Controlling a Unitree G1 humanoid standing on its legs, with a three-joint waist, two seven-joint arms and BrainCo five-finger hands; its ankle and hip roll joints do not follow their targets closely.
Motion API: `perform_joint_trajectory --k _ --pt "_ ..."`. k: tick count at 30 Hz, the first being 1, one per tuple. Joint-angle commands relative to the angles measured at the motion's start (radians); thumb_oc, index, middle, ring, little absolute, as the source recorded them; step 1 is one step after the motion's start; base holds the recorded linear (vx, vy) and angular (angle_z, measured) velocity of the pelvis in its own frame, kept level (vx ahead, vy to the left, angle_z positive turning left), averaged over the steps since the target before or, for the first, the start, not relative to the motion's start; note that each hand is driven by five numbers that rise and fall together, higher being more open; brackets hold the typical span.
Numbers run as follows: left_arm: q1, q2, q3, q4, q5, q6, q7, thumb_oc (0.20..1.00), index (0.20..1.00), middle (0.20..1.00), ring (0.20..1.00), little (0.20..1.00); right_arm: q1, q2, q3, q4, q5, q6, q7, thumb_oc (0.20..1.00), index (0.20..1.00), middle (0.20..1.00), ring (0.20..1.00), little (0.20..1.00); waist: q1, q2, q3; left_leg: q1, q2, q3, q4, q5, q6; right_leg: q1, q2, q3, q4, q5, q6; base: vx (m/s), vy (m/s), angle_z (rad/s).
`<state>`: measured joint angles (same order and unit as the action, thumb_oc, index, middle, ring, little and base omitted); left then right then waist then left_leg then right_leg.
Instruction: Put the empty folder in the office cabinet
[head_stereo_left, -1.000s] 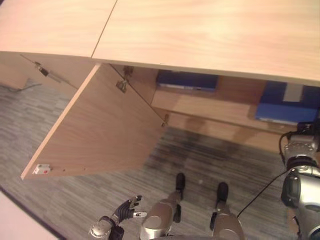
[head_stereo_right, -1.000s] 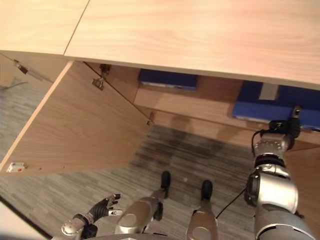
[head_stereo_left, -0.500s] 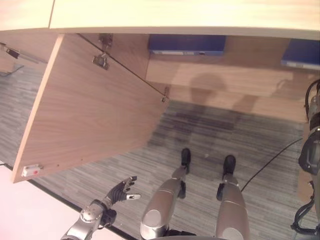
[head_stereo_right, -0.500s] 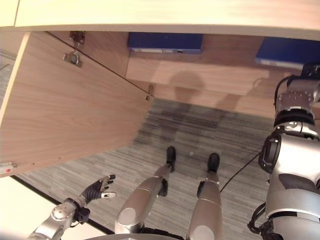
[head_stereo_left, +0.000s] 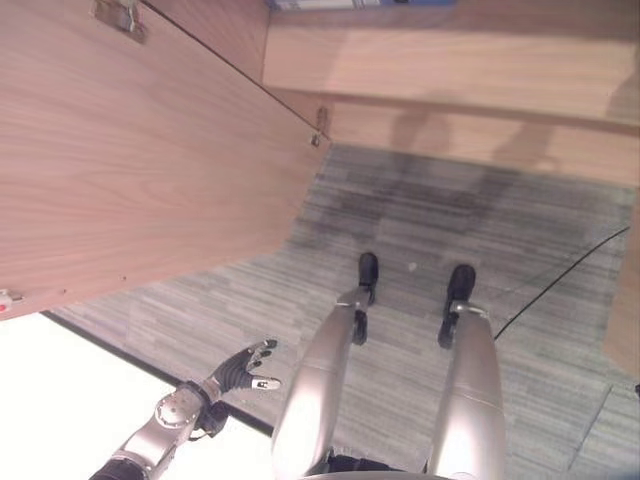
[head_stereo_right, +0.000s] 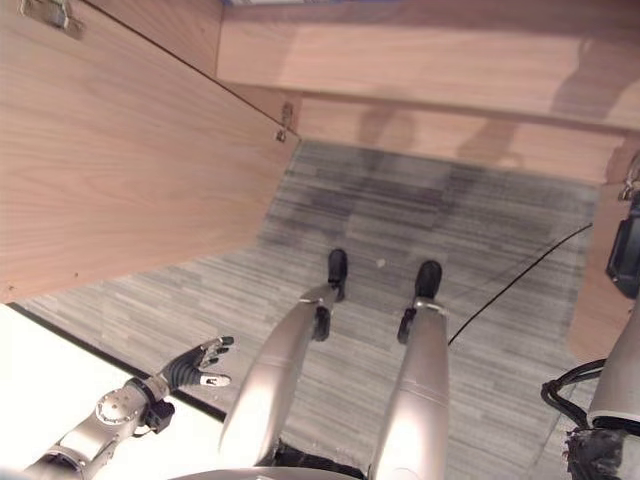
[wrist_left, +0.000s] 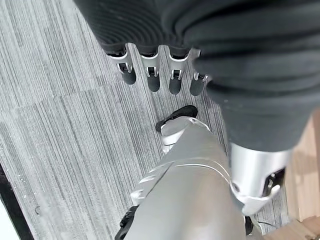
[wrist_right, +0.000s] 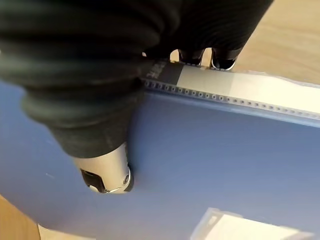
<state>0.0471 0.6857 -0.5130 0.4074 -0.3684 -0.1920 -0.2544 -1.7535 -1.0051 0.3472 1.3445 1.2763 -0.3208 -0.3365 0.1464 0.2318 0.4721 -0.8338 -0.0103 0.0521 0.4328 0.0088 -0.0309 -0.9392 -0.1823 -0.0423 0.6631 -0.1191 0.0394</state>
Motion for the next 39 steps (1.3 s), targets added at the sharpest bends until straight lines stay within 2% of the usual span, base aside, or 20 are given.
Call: perform_joint_trajectory --k 1,10,12,19,20,21,22,23,26,27,29,30,32,33,34,35,36,37,38,39 --pt "0.054 0.057 -0.031 -0.009 -0.030 -0.003 -0.007 1.000 1.000 1.000 1.000 1.000 -0.033 -0.063 0.120 -0.052 -0.016 -0.012 0.065 0.200 0.200 0.200 0.200 0.200 0.004 0.018 -0.072 0.028 0.113 -0.032 0.144 -0.232 -0.080 -0.020 -0.040 -0.007 0.015 -0.078 0.112 -0.01 -0.081 0.06" --pt "0.058 0.055 -0.051 -0.044 -0.030 -0.001 0.009 1.000 1.000 1.000 1.000 1.000 -0.035 -0.085 0.149 -0.002 0.031 0.024 0.086 0.200 0.200 0.200 0.200 0.200 0.001 0.043 -0.085 -0.032 0.097 -0.064 0.154 -0.251 -0.106 -0.117 -0.052 0.017 0.112 -0.143 0.100 0.03 -0.057 0.11" --pt "0.049 0.052 -0.051 -0.051 -0.036 0.000 0.019 1.000 1.000 1.000 1.000 1.000 -0.024 -0.074 0.143 0.000 0.040 0.027 0.082 0.200 0.200 0.200 0.200 0.200 0.000 0.050 -0.076 -0.066 0.093 -0.059 0.143 -0.218 -0.109 -0.156 -0.057 0.016 0.116 -0.118 0.091 -0.08 -0.041 0.15" --pt "0.034 0.049 -0.052 -0.078 -0.040 0.000 0.033 1.000 1.000 1.000 1.000 1.000 0.026 -0.041 0.104 -0.006 0.049 0.027 0.078 0.200 0.200 0.200 0.200 0.200 0.002 0.062 -0.086 -0.098 0.091 -0.070 0.138 -0.233 -0.114 -0.200 -0.051 0.033 0.149 -0.154 0.097 0.05 -0.033 0.02" --pt "-0.037 0.057 -0.078 0.021 0.064 -0.026 0.055 1.000 1.000 1.000 1.000 1.000 0.049 -0.016 0.083 -0.013 0.061 0.013 0.099 0.200 0.200 0.200 0.200 0.200 -0.021 0.051 -0.084 -0.098 0.094 -0.071 0.137 -0.236 -0.116 -0.203 -0.040 0.034 0.154 -0.156 0.095 -0.05 -0.019 0.04" --pt "-0.049 0.054 -0.087 0.031 0.070 -0.029 0.061 1.000 1.000 1.000 1.000 1.000 0.054 -0.021 0.077 -0.015 0.062 0.009 0.100 0.200 0.200 0.200 0.200 0.200 -0.018 0.049 -0.075 -0.107 0.094 -0.065 0.130 -0.206 -0.114 -0.210 -0.043 0.028 0.142 -0.123 0.089 0.04 -0.037 0.01" --pt "-0.204 0.008 -0.109 0.059 0.050 -0.013 0.104 1.000 1.000 1.000 1.000 1.000 0.069 0.063 0.023 -0.041 0.058 0.002 0.055 1.000 1.000 1.000 1.000 1.000 -0.044 0.027 -0.074 -0.106 0.098 -0.071 0.145 -0.237 -0.114 -0.208 -0.034 0.031 0.163 -0.155 0.090 -0.08 -0.040 -0.07" --pt "-0.192 0.008 -0.096 0.052 0.040 -0.013 0.115 1.000 1.000 1.000 1.000 1.000 0.072 0.061 0.021 -0.033 0.055 0.001 0.052 1.000 1.000 1.000 1.000 1.000 -0.044 0.024 -0.068 -0.115 0.096 -0.066 0.142 -0.209 -0.110 -0.214 -0.035 0.022 0.153 -0.122 0.082 0.02 -0.056 -0.10" --pt "-0.147 0.012 -0.077 0.041 0.027 -0.017 0.127 1.000 1.000 1.000 1.000 1.000 0.044 0.044 0.040 0.005 0.035 0.014 0.046 1.000 1.000 1.000 1.000 1.000 -0.039 0.017 -0.080 -0.110 0.094 -0.072 0.143 -0.233 -0.112 -0.207 -0.032 0.023 0.161 -0.147 0.088 0.06 -0.026 -0.08" --pt "-0.126 0.115 -0.001 -0.320 -0.135 0.038 0.058 1.000 1.000 1.000 1.000 1.000 0.030 0.021 0.078 0.033 0.029 0.054 0.063 1.000 1.000 1.000 1.000 1.000 -0.027 0.029 -0.081 -0.112 0.091 -0.072 0.142 -0.234 -0.111 -0.207 -0.033 0.024 0.160 -0.148 0.089 0.00 0.000 0.00" --pt "-0.078 0.124 -0.055 -0.175 -0.075 0.007 0.043 1.000 1.000 1.000 1.000 1.000 0.035 0.023 0.065 0.035 0.022 0.058 0.057 1.000 1.000 1.000 1.000 1.000 -0.033 0.028 -0.069 -0.116 0.092 -0.067 0.136 -0.205 -0.111 -0.207 -0.037 0.016 0.147 -0.114 0.084 -0.04 -0.005 0.09" --pt "-0.041 0.129 -0.072 -0.165 -0.024 -0.003 0.046 1.000 1.000 1.000 1.000 1.000 0.034 0.004 0.071 0.052 0.012 0.068 0.057 1.000 1.000 1.000 1.000 1.000 -0.023 0.031 -0.078 -0.100 0.088 -0.073 0.134 -0.228 -0.112 -0.191 -0.033 0.021 0.149 -0.139 0.092 -0.08 -0.011 0.06" --pt "-0.005 0.147 -0.092 -0.182 -0.009 0.000 0.046 1.000 1.000 1.000 1.000 1.000 0.021 -0.019 0.093 0.089 -0.006 0.088 0.045 1.000 1.000 1.000 1.000 1.000 -0.019 0.030 -0.073 -0.101 0.088 -0.067 0.126 -0.203 -0.111 -0.187 -0.036 0.011 0.137 -0.114 0.088 -0.01 -0.030 -0.06" --pt "0.009 0.158 -0.091 -0.193 -0.005 0.001 0.045 1.000 1.000 1.000 1.000 1.000 0.009 -0.027 0.110 0.112 -0.013 0.101 0.040 1.000 1.000 1.000 1.000 1.000 -0.015 0.031 -0.079 -0.087 0.087 -0.073 0.126 -0.225 -0.114 -0.172 -0.034 0.016 0.139 -0.138 0.094 0.07 -0.029 0.07" --pt "0.039 0.245 -0.005 -0.433 -0.109 0.030 0.011 1.000 1.000 1.000 1.000 1.000 0.012 -0.061 0.139 0.138 -0.018 0.136 0.055 1.000 1.000 1.000 1.000 1.000 -0.003 0.047 -0.077 -0.086 0.084 -0.073 0.129 -0.226 -0.113 -0.170 -0.037 0.016 0.143 -0.142 0.094 0.07 -0.014 0.17" --pt "0.042 0.268 -0.029 -0.380 -0.101 0.028 0.012 1.000 1.000 1.000 1.000 1.000 0.011 -0.042 0.123 0.157 -0.026 0.140 0.039 1.000 1.000 1.000 1.000 1.000 -0.010 0.045 -0.076 -0.078 0.086 -0.074 0.121 -0.222 -0.116 -0.160 -0.037 0.015 0.133 -0.138 0.096 0.00 -0.006 0.28" --pt "0.095 0.217 -0.036 -0.085 -0.002 -0.062 0.007 1.000 1.000 1.000 1.000 1.000 0.030 -0.056 0.101 0.142 -0.025 0.142 0.048 1.000 1.000 1.000 1.000 1.000 -0.016 0.035 -0.071 -0.072 0.087 -0.076 0.122 -0.224 -0.118 -0.155 -0.032 0.015 0.135 -0.141 0.095 -0.08 0.023 0.19" --pt "-0.037 0.250 -0.103 -0.191 0.032 -0.006 0.071 1.000 1.000 1.000 1.000 1.000 0.027 -0.018 0.107 0.151 -0.018 0.143 0.025 1.000 1.000 1.000 1.000 1.000 -0.035 0.025 -0.066 -0.073 0.086 -0.067 0.116 -0.201 -0.116 -0.155 -0.035 0.007 0.125 -0.113 0.089 0.01 0.014 0.06" --pt "-0.095 0.289 -0.108 -0.147 0.265 -0.008 0.167 1.000 1.000 1.000 1.000 1.000 0.033 -0.019 0.083 0.171 -0.005 0.164 -0.009 1.000 1.000 1.000 1.000 1.000 -0.032 0.025 -0.068 -0.053 0.086 -0.076 0.110 -0.220 -0.117 -0.132 -0.032 0.011 0.120 -0.136 0.095 0.01 0.008 -0.09" --pt "-0.137 0.327 -0.125 -0.095 0.304 0.018 0.157 1.000 1.000 1.000 1.000 1.000 0.036 0.015 0.081 0.177 -0.011 0.161 -0.006 1.000 1.000 1.000 1.000 1.000 -0.044 0.026 -0.072 -0.050 0.091 -0.072 0.113 -0.226 -0.119 -0.128 -0.030 0.012 0.118 -0.139 0.096 0.09 -0.027 -0.08"
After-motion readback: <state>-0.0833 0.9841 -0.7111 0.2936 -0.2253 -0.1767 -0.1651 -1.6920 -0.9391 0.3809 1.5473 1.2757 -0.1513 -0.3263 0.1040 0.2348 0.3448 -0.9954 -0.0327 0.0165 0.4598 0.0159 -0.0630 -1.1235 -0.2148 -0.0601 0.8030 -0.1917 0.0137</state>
